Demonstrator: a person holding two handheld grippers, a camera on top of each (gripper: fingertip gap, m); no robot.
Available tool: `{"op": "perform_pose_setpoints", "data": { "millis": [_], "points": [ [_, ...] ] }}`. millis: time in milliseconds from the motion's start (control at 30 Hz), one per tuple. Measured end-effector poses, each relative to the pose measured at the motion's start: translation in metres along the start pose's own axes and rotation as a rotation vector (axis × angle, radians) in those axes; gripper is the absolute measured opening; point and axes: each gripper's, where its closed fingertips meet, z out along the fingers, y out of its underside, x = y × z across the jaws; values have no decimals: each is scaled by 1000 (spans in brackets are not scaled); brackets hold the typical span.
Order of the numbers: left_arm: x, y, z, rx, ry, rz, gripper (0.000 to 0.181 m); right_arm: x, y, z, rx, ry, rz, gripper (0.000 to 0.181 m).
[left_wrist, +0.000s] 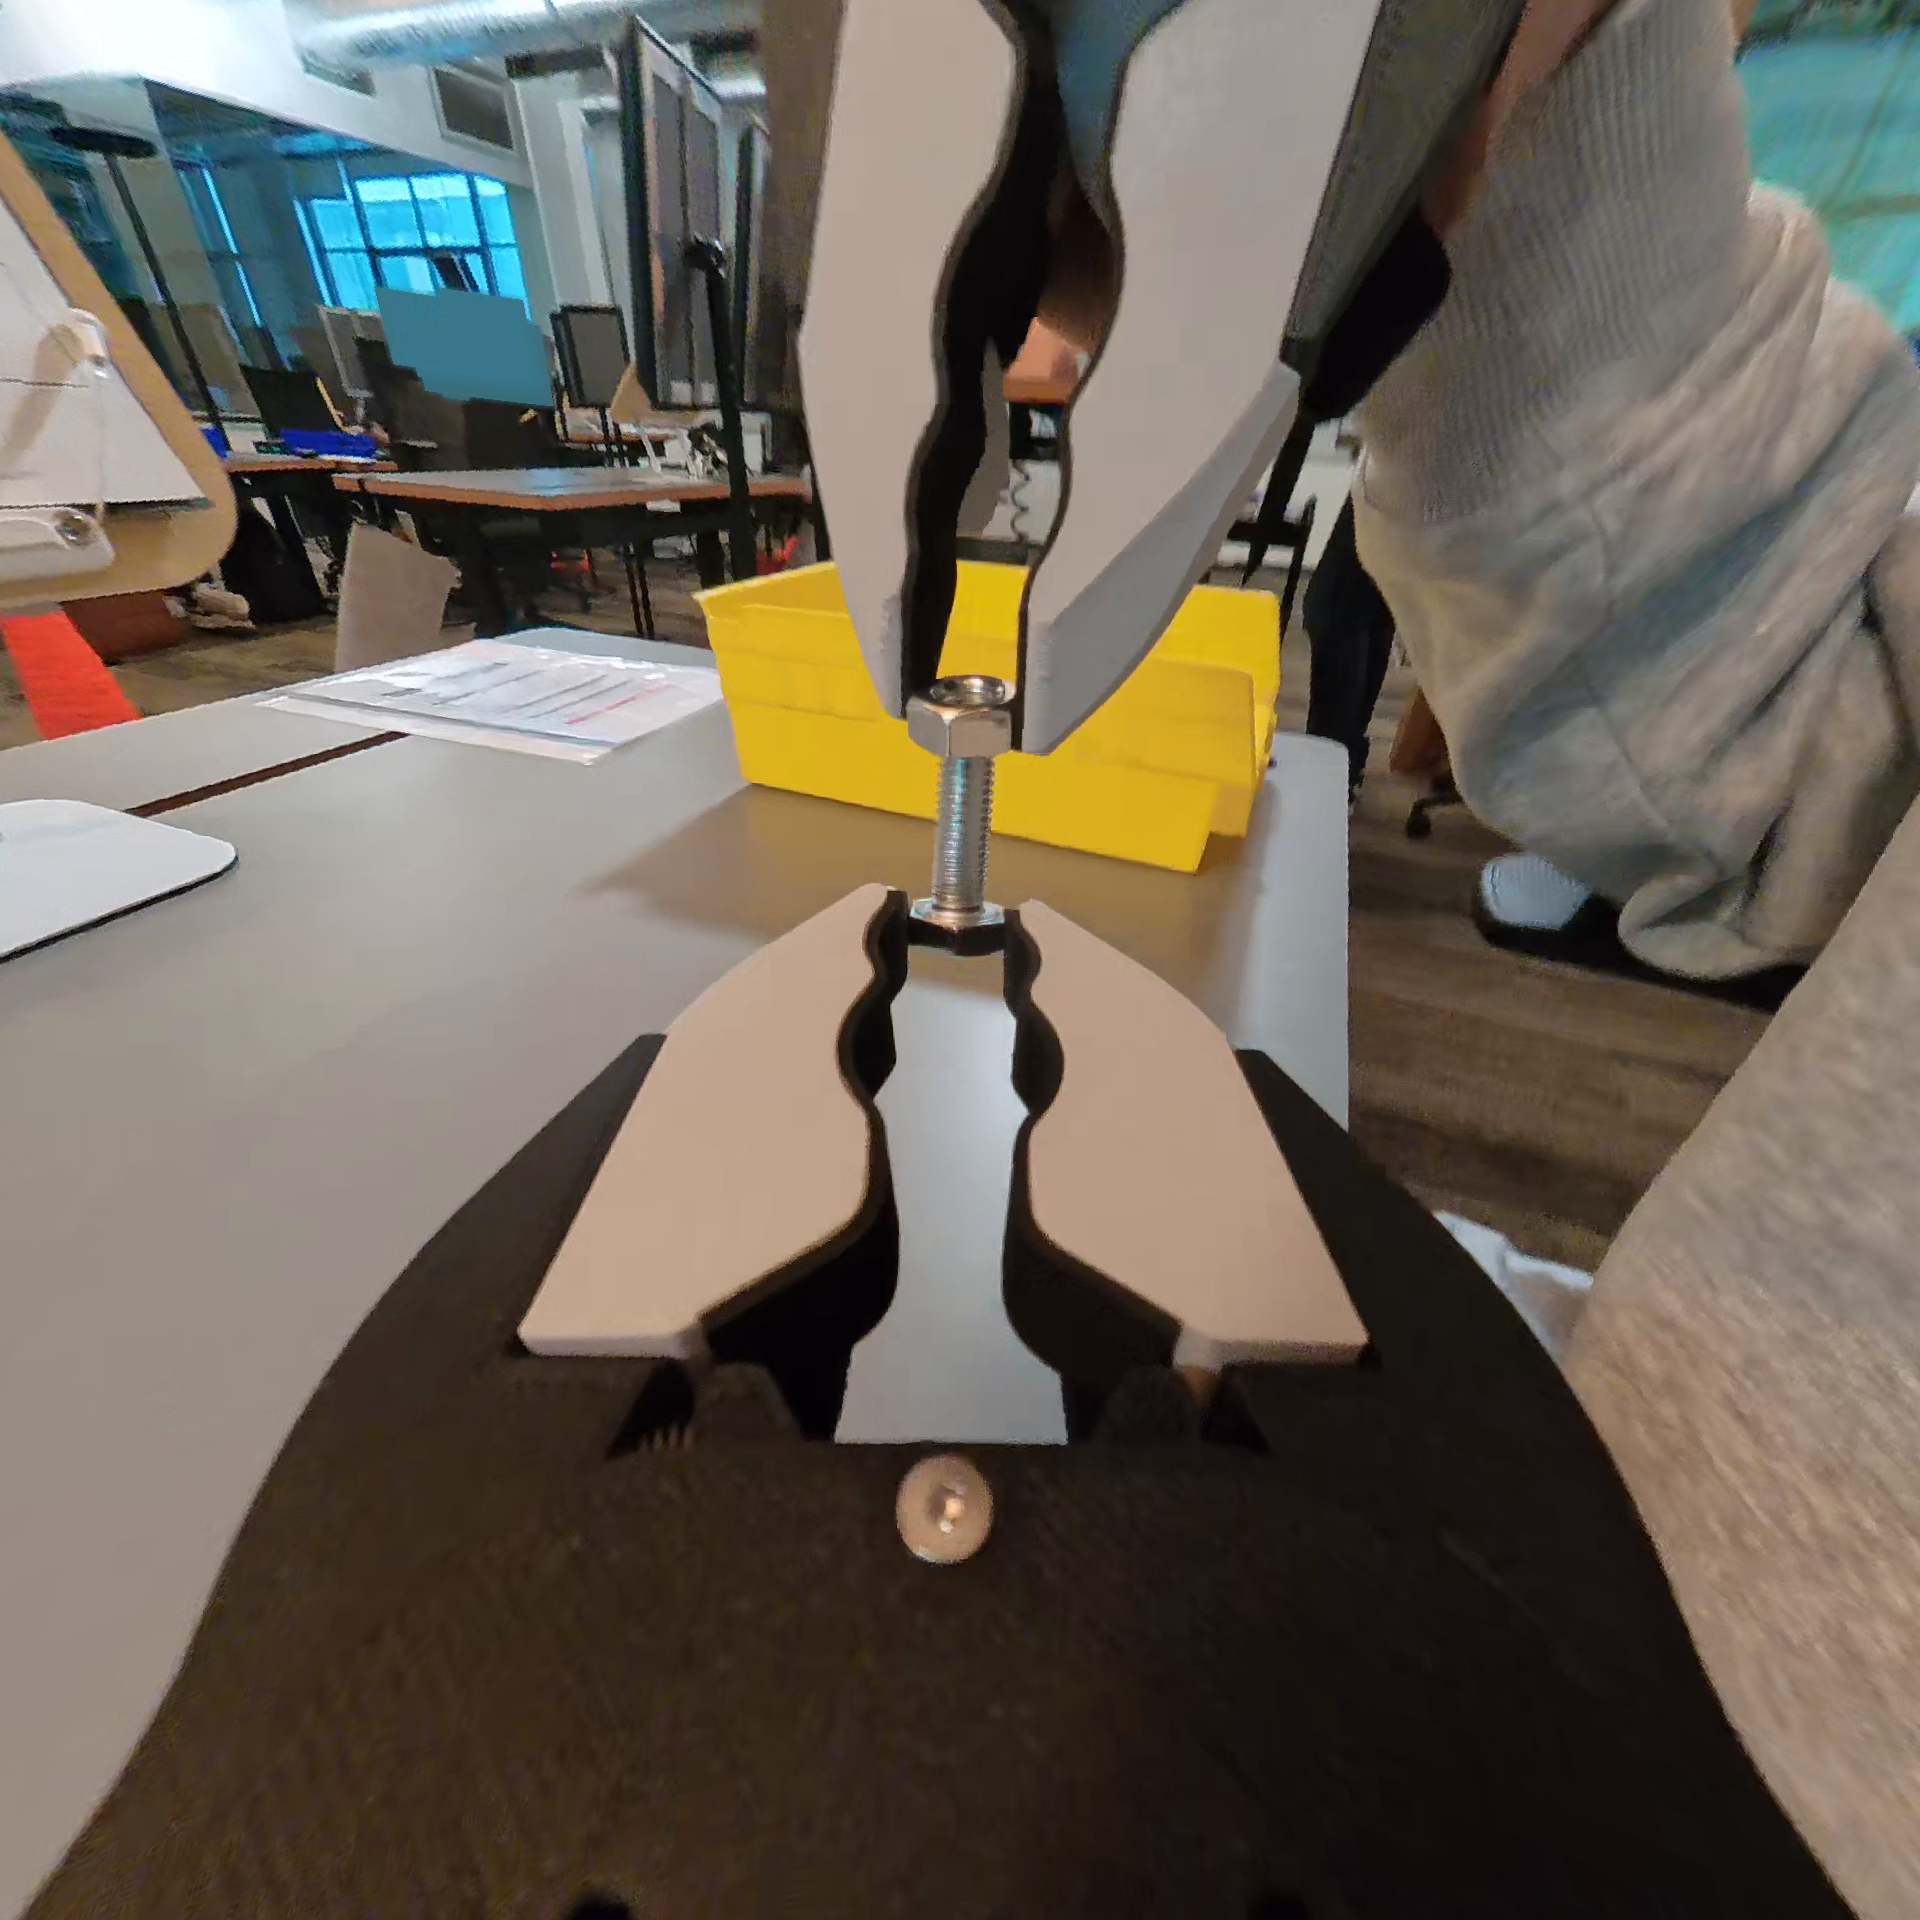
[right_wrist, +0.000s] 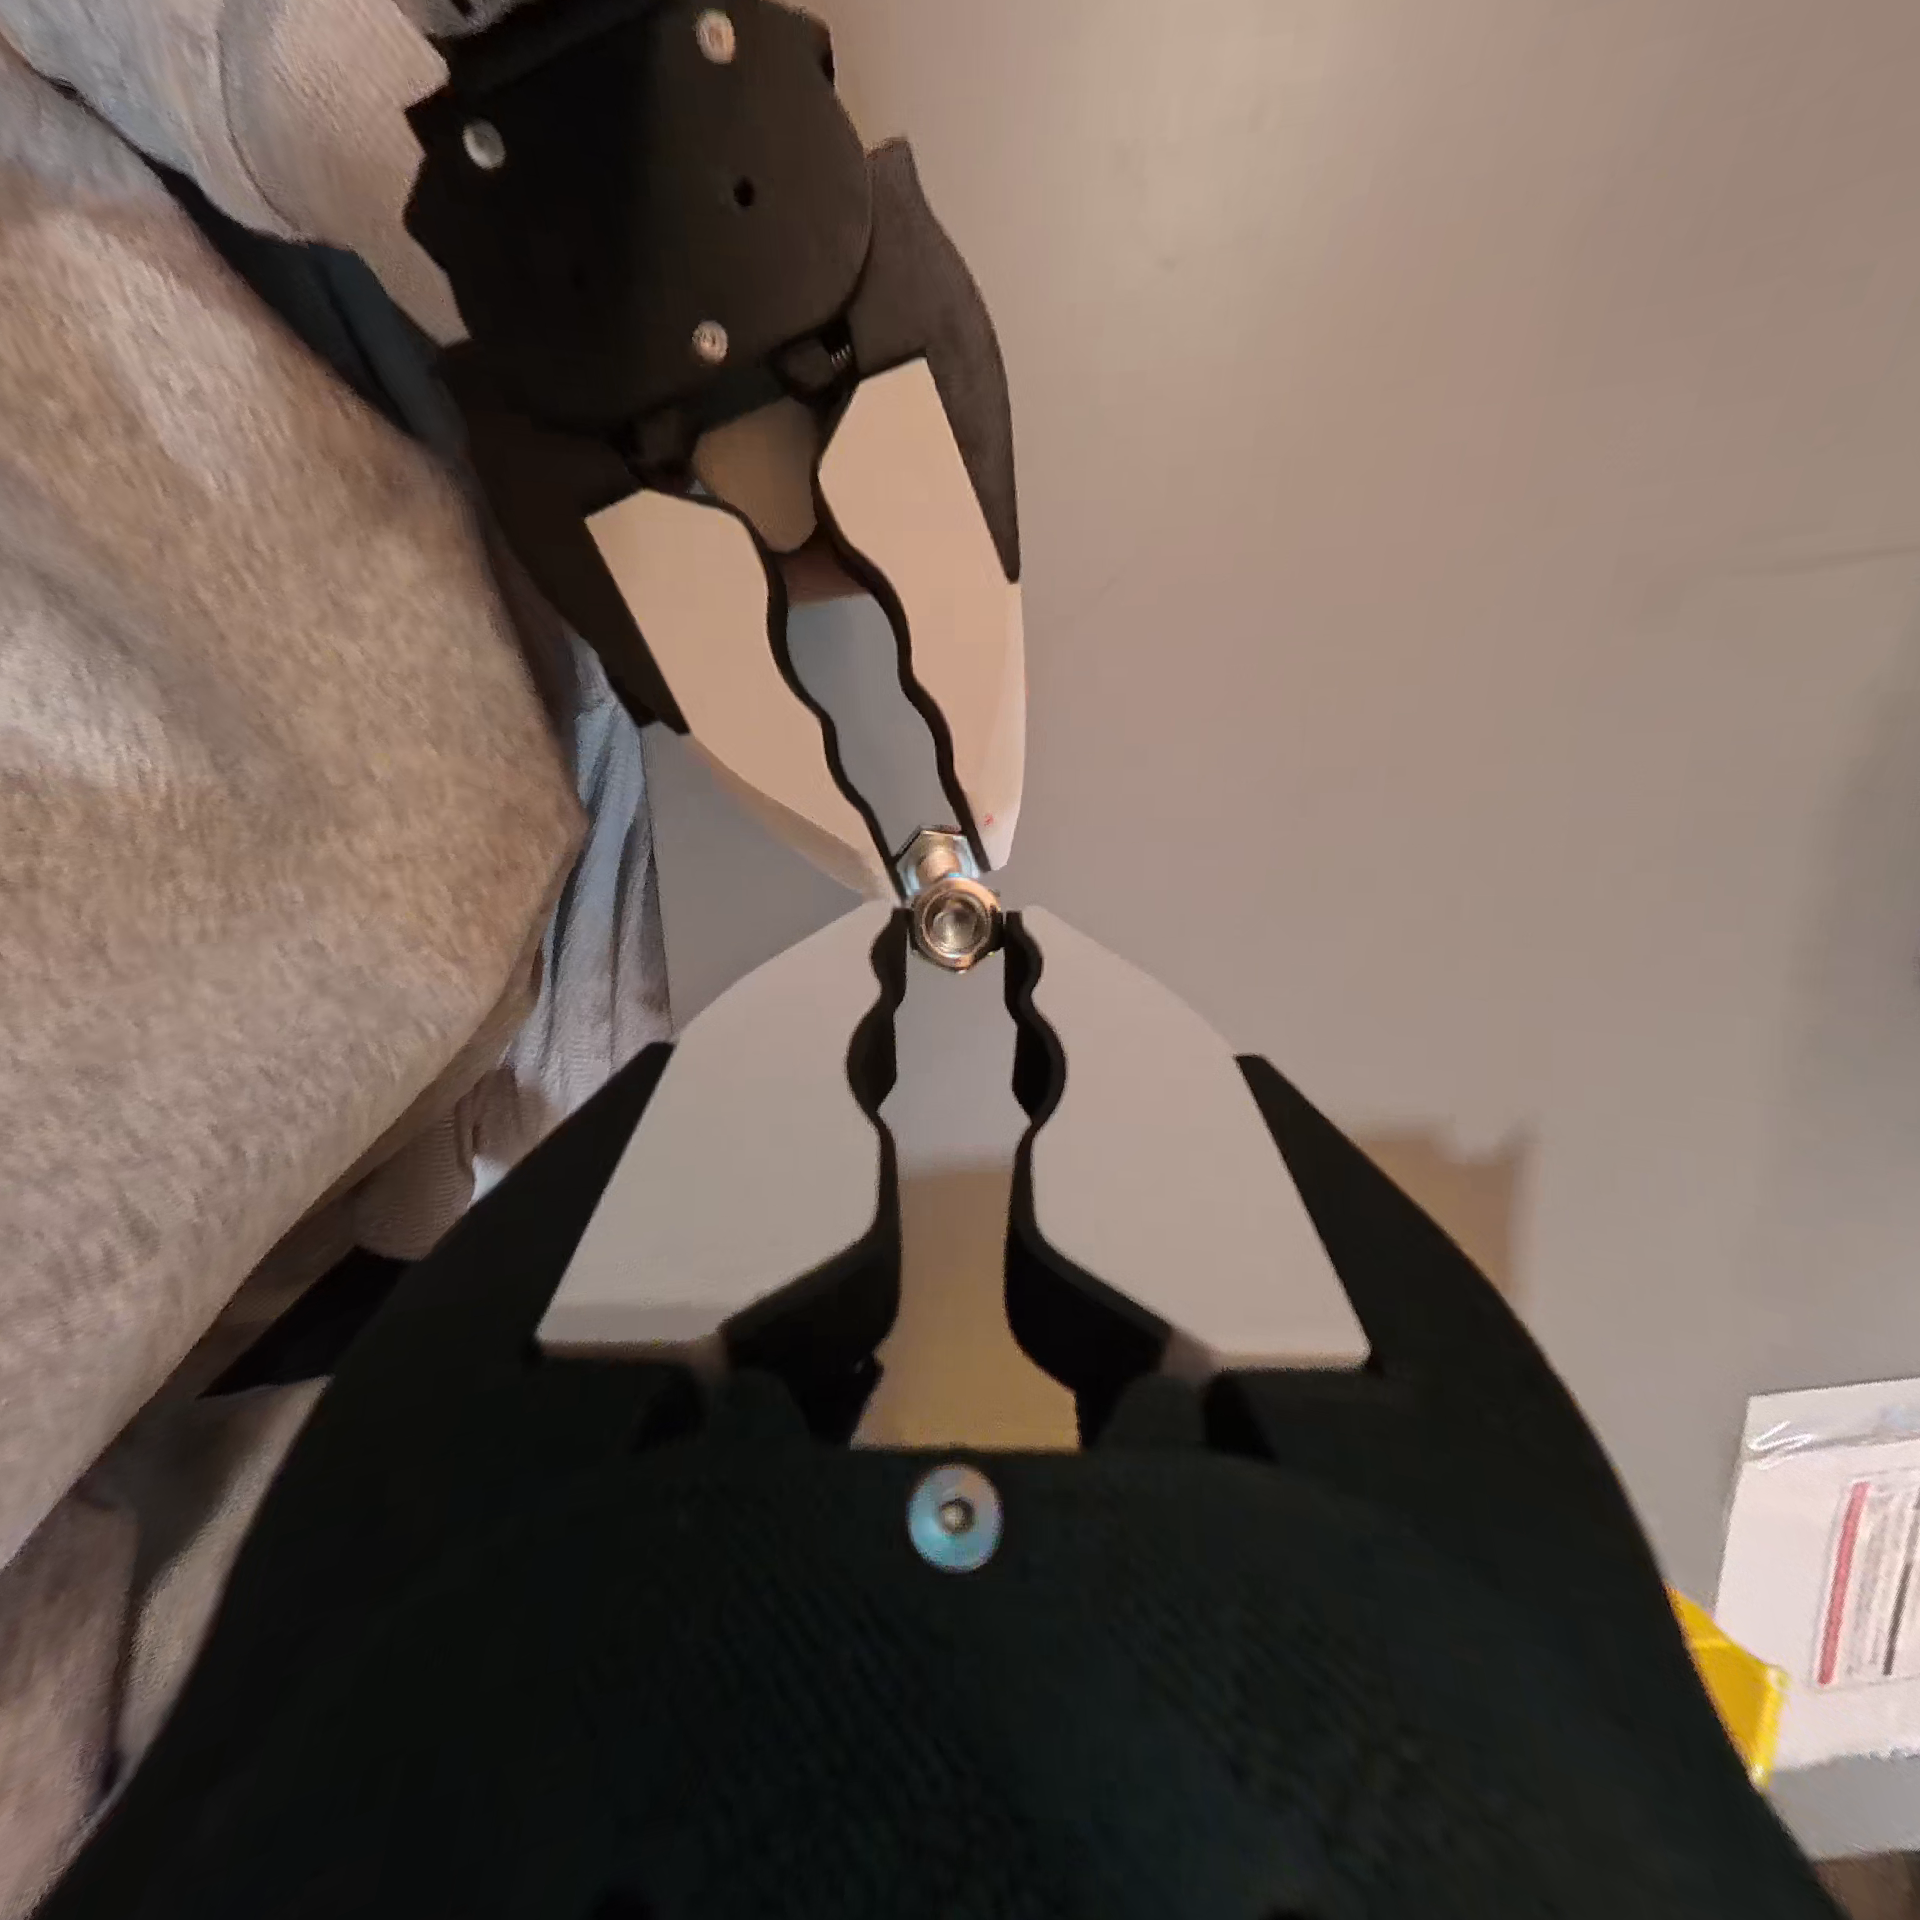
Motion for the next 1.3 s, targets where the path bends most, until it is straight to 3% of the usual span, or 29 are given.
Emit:
{"op": "perform_pose_setpoints", "data": {
  "millis": [33,333,733,1300],
  "points": [
    [-3,-4,-2,25,-5,-17,18,2,-4,-2,29,10,-3,18],
    [-22,-22,-15,154,-60,-91,18,18,-33,-8,276,5,12,18],
    [-17,-6,-7,42,-70,-8,18,13,-14,1,165,-6,2,18],
    [-18,-10,-9,63,-67,-34,18,15,-17,0,172,42,-25,18]
  ]
}}
